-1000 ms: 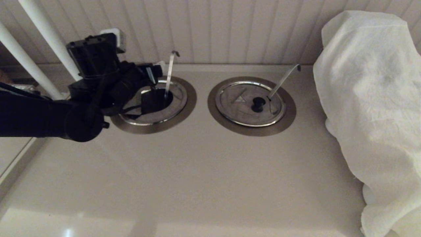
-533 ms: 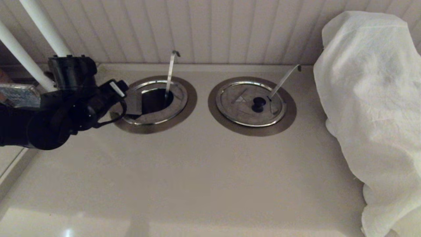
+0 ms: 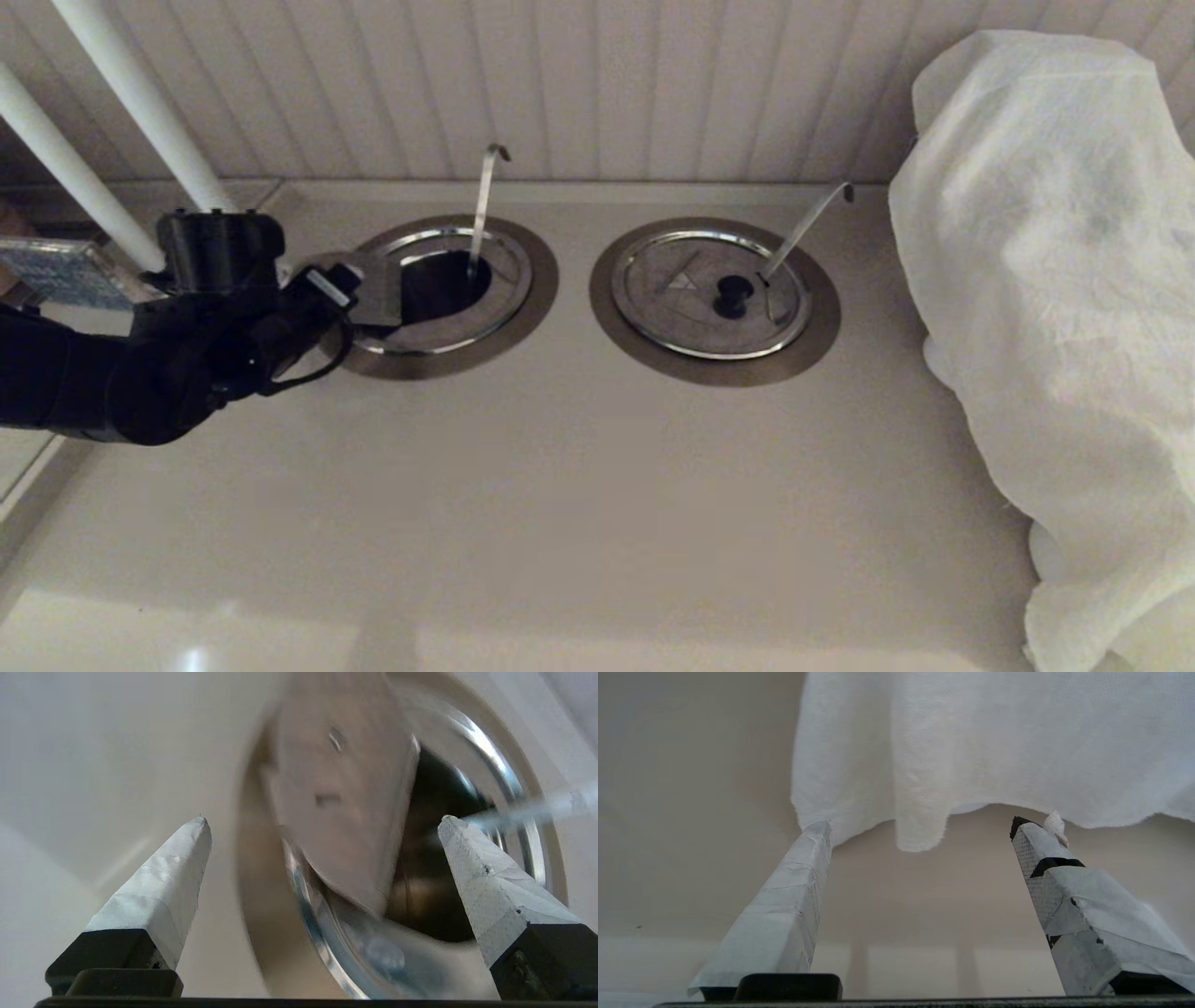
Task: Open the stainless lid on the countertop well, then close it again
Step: Close the lid
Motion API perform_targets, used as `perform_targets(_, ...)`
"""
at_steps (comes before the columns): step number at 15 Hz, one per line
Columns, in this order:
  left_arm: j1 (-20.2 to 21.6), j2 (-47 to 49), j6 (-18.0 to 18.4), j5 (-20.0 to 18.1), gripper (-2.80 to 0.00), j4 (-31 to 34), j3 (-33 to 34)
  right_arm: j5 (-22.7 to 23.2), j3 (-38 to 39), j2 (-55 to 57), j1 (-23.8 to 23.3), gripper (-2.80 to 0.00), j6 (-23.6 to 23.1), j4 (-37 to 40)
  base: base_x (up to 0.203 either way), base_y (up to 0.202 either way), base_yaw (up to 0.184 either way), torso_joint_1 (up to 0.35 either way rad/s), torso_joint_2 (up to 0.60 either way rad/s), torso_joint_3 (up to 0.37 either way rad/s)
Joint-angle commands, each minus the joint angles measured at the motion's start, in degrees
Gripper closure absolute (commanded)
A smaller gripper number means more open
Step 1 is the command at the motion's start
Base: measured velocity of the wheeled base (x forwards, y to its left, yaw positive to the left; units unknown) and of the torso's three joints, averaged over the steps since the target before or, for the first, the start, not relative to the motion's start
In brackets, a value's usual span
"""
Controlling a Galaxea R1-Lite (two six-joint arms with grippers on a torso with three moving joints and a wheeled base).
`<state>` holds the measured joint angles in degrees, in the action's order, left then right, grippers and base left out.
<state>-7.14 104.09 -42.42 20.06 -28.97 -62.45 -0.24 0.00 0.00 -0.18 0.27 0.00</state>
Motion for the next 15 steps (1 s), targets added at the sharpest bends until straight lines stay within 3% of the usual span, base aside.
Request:
perform_targets(1, 0.3, 1.6, 0.0, -0.2, -2.80, -2.7, 0.0, 0.0, 0.1, -0.1, 0.0, -2.80, 0.0, 0.0, 0.000, 0.000, 0.000, 0.000, 0.00, 0.000)
perform_targets(5, 0.2, 3.1, 2.5, -0.6, -2.80, -8.5, -0.1, 0.0, 0.1, -0.1, 0.0, -2.80, 0.0, 0.0, 0.000, 0.000, 0.000, 0.000, 0.00, 0.000)
perform_targets(15, 0.2, 3.4, 4.8, -0.6, -2.80, -8.7, -2.6, 0.0, 0.1, -0.1, 0.0, -2.80, 0.0, 0.0, 0.000, 0.000, 0.000, 0.000, 0.00, 0.000)
